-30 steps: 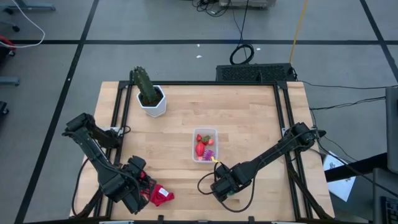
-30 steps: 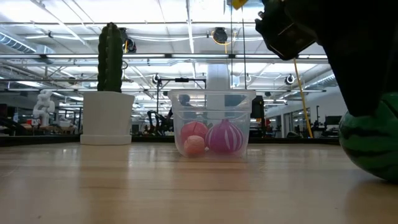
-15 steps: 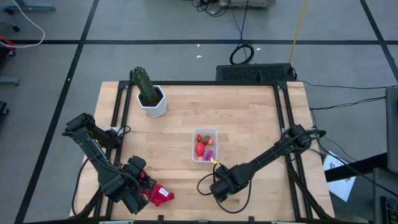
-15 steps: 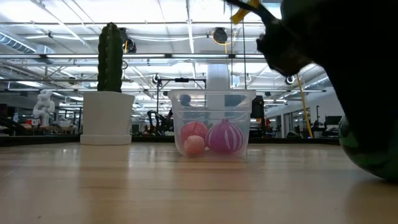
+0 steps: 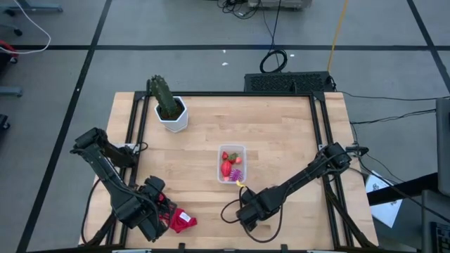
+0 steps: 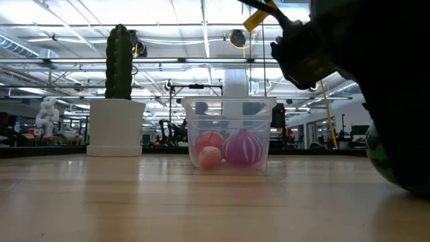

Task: Pick and placing Produce into tupperware
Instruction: Put the green watermelon into the transparent bin

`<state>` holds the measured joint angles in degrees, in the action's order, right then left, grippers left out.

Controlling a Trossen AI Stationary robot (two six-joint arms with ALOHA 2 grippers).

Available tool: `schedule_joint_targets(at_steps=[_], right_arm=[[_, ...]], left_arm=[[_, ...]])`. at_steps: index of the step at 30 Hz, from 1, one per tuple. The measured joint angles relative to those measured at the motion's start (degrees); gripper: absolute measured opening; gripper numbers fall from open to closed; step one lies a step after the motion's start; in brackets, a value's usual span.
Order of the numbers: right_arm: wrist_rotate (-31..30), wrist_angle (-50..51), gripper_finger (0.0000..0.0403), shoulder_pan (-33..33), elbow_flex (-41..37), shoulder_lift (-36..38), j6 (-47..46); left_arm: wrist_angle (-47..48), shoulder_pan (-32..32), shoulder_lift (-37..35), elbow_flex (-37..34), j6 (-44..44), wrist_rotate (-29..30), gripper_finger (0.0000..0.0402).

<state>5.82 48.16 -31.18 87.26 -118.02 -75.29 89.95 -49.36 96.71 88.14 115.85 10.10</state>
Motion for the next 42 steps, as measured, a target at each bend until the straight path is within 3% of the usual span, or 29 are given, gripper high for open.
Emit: schedule_joint_targets(at_steps=[42], right_arm=[[3.1, -7.3, 0.0400, 0.2, -5.4, 0.5, -0.1]], left_arm=[[0.0, 0.0, 0.0, 0.0, -0.7, 0.0, 0.0253]])
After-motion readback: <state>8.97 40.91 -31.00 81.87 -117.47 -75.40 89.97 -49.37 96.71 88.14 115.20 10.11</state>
